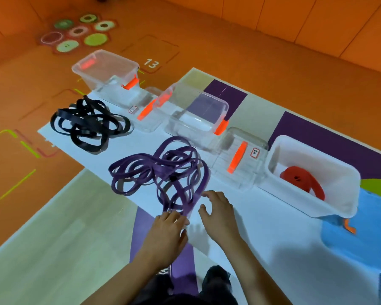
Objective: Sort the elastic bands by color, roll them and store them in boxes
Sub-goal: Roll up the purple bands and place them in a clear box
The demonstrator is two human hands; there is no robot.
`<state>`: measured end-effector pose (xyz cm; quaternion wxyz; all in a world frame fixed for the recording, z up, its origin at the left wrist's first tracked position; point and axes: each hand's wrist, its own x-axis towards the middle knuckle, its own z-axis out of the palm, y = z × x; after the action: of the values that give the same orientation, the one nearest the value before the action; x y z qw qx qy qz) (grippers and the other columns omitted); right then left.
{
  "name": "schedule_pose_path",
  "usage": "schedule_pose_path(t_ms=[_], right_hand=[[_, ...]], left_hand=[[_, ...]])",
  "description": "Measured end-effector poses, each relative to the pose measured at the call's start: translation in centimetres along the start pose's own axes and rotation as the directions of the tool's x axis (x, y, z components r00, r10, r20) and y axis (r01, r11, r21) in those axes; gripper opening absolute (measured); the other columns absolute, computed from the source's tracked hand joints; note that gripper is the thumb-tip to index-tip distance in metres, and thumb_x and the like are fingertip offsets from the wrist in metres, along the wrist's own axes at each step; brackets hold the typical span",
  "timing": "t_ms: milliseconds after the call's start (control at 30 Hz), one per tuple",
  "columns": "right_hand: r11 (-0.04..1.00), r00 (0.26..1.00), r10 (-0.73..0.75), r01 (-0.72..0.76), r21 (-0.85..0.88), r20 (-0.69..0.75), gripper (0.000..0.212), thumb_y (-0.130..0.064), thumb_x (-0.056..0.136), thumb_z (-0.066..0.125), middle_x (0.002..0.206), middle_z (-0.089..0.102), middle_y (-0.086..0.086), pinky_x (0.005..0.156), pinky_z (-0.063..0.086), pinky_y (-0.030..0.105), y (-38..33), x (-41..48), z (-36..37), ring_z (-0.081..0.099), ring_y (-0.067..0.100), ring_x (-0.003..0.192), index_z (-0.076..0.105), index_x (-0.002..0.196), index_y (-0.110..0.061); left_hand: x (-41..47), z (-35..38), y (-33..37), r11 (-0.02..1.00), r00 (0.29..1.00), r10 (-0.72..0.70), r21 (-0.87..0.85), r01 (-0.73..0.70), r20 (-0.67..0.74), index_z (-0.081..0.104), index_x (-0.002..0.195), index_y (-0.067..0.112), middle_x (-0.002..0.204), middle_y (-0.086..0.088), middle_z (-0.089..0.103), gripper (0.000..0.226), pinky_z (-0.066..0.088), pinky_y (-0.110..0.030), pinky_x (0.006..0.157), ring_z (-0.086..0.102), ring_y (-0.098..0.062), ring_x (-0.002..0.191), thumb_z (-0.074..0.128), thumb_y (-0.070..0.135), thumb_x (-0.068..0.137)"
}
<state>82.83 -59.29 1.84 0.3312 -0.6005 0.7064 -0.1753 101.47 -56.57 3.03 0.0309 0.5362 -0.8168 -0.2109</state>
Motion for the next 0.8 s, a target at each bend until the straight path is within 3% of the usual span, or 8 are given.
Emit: schedule_pose_path(t_ms=[100, 267, 400, 667, 733, 800], right_hand=[[1.000, 1.000, 0.027, -0.027, 0.012, 0.015, 0.033, -0.028, 0.098, 0.057, 0.129, 0.054, -0.007, 0.102, 0.040, 0.032, -2.7, -0.7, 3.3, 0.054, 0.018, 0.121, 0.056, 0.131, -0.027], [0.997, 0.995, 0.078, -0.079, 0.008, 0.064, 0.034, -0.027, 0.097, 0.058, 0.129, 0.053, -0.006, 0.103, 0.045, 0.034, -5.3, -1.3, 6.4, 0.056, 0.020, 0.117, 0.055, 0.131, -0.028], [0.987, 0.984, 0.159, -0.156, -0.042, 0.079, 0.038, -0.031, 0.095, 0.062, 0.128, 0.054, -0.001, 0.102, 0.047, 0.039, -5.6, 0.2, 6.5, 0.058, 0.025, 0.116, 0.055, 0.132, -0.026], [0.894, 0.881, 0.447, -0.440, -0.083, 0.155, 0.081, -0.051, 0.079, 0.077, 0.131, 0.046, 0.011, 0.100, 0.048, 0.047, -4.7, 6.6, 7.9, 0.050, 0.036, 0.123, 0.035, 0.139, -0.017], [0.870, 0.850, 0.492, -0.484, -0.092, 0.186, 0.088, -0.046, 0.077, 0.082, 0.134, 0.043, 0.013, 0.096, 0.051, 0.042, -4.5, 7.6, 8.6, 0.052, 0.036, 0.120, 0.031, 0.141, -0.015], [0.858, 0.836, 0.512, -0.508, -0.076, 0.195, 0.078, -0.030, 0.082, 0.081, 0.132, 0.042, 0.014, 0.082, 0.055, 0.036, -4.3, 7.6, 9.2, 0.058, 0.033, 0.103, 0.032, 0.140, -0.014]], left_hand=[[-1.9, -0.7, -4.3, 1.000, 1.000, -0.014, 0.025, 0.014, 0.012, 0.066, 0.109, 0.026, 0.105, 0.004, 0.064, 0.023, 0.049, -0.035, 0.082, 0.061, -0.025, 0.093, 0.054, 0.034, 0.090], [-3.0, -1.7, -9.8, 0.996, 0.994, -0.088, 0.015, 0.087, 0.072, 0.061, 0.124, 0.026, 0.121, 0.004, 0.061, 0.029, 0.043, -0.035, 0.097, 0.056, -0.024, 0.109, 0.047, 0.036, 0.100], [-1.7, -1.9, -12.1, 0.994, 0.988, -0.108, 0.028, 0.105, 0.107, 0.059, 0.129, 0.025, 0.124, 0.001, 0.061, 0.032, 0.043, -0.037, 0.095, 0.057, -0.026, 0.107, 0.049, 0.034, 0.101], [4.9, -2.5, -15.4, 0.978, 0.979, -0.131, 0.181, 0.102, 0.158, 0.050, 0.145, 0.020, 0.149, -0.007, 0.050, 0.049, 0.042, -0.047, 0.105, 0.051, -0.036, 0.131, 0.056, 0.027, 0.097], [6.7, -3.1, -16.2, 0.970, 0.975, -0.132, 0.227, 0.090, 0.176, 0.043, 0.149, 0.021, 0.153, -0.009, 0.044, 0.056, 0.039, -0.051, 0.109, 0.045, -0.037, 0.137, 0.059, 0.025, 0.096], [8.1, -3.5, -16.8, 0.958, 0.971, -0.138, 0.274, 0.081, 0.195, 0.033, 0.155, 0.023, 0.160, -0.010, 0.034, 0.065, 0.034, -0.052, 0.113, 0.035, -0.037, 0.145, 0.059, 0.024, 0.096]])
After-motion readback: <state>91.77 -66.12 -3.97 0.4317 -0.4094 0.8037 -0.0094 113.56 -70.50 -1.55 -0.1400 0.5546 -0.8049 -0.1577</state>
